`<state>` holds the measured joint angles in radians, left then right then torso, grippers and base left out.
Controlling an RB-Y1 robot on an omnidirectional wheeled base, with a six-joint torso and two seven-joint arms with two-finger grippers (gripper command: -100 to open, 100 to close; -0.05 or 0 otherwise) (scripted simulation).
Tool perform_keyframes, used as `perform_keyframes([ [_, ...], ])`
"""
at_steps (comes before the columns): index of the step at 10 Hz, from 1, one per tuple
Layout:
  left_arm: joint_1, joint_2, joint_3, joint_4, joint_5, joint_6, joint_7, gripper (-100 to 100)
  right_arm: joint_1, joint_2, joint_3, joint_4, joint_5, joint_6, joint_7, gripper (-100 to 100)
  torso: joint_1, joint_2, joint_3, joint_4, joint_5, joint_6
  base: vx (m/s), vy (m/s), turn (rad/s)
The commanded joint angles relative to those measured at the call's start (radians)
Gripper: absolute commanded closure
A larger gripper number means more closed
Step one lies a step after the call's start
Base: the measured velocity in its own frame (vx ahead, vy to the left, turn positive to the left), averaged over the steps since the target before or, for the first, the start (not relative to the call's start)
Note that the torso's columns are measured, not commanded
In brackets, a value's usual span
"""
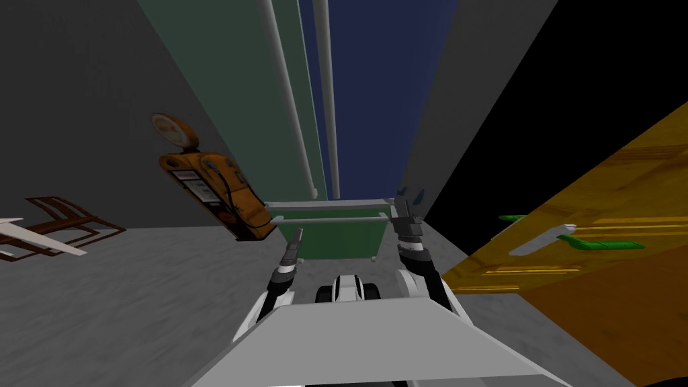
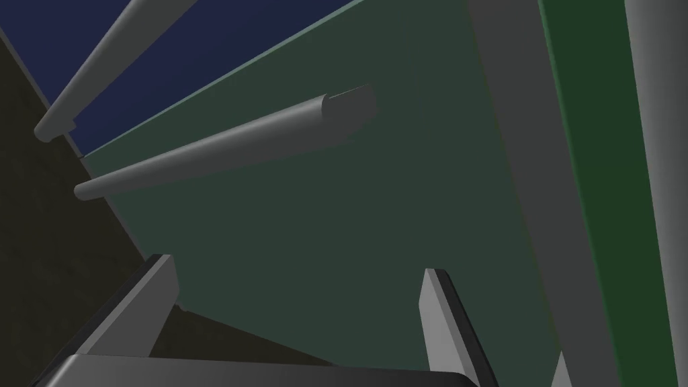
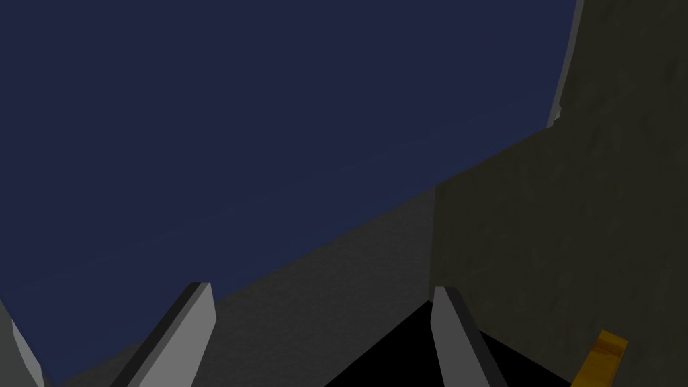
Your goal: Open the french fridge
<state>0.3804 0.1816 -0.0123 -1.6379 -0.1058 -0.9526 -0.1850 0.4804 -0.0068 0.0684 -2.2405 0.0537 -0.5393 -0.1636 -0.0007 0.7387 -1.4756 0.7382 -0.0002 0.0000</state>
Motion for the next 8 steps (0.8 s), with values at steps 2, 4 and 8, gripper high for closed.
perform_keyframes([
  [2, -0.009, 0.0, 0.004, 0.084, -0.009, -0.051, -0.002, -100, 0.0, 0.0, 0.0, 0.0, 0.0, 0.0, 0.0, 0, 0.001, -0.001, 0.0, 0.0, 0.0, 0.0, 0.076, -0.003, -0.003],
  [4, -0.021, 0.0, 0.008, 0.159, -0.021, -0.111, -0.005, -100, 0.0, 0.0, 0.0, 0.0, 0.0, 0.0, 0.0, 0, 0.001, -0.001, 0.0, 0.0, 0.0, 0.0, 0.087, -0.005, -0.005],
  [8, -0.032, -0.003, 0.012, 0.271, -0.033, -0.169, -0.008, -100, 0.0, 0.0, 0.0, 0.0, 0.0, 0.0, 0.0, 0, 0.001, -0.003, -0.001, -0.001, 0.0, 0.0, 0.104, -0.006, -0.003],
])
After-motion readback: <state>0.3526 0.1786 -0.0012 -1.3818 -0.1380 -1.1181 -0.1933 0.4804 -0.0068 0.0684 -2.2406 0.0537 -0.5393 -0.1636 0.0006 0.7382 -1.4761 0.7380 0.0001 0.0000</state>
